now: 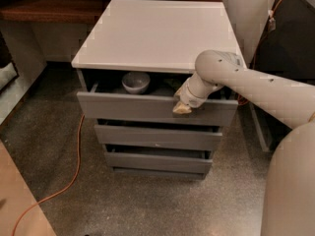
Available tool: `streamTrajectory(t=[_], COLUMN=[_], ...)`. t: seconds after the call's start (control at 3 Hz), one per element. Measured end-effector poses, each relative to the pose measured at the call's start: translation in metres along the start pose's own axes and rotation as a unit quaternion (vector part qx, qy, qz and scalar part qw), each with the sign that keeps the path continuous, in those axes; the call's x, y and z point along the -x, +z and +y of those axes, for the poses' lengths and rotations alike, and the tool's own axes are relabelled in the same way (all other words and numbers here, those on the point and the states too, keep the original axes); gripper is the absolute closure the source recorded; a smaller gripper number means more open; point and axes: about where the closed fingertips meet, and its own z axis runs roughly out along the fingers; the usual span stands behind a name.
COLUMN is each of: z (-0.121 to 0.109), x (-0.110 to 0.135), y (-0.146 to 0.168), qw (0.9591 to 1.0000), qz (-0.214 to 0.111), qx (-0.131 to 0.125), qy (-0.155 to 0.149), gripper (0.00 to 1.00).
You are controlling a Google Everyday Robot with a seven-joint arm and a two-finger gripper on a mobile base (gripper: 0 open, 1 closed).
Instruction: Pick green rice chip bag from top drawer and place on counter
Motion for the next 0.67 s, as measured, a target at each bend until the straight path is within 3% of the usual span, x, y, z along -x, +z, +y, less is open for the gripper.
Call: streamTrajectory(t=[0.33, 0.67], z=[0.007, 0.034], x=[-0.001, -0.004], y=[-0.004, -0.017], qw=[1.0, 0.9998], qz=[-0.001, -0.011], qx=[-0.001, -0.002], qy=[0.003, 0.015], gripper=[0.98, 1.0])
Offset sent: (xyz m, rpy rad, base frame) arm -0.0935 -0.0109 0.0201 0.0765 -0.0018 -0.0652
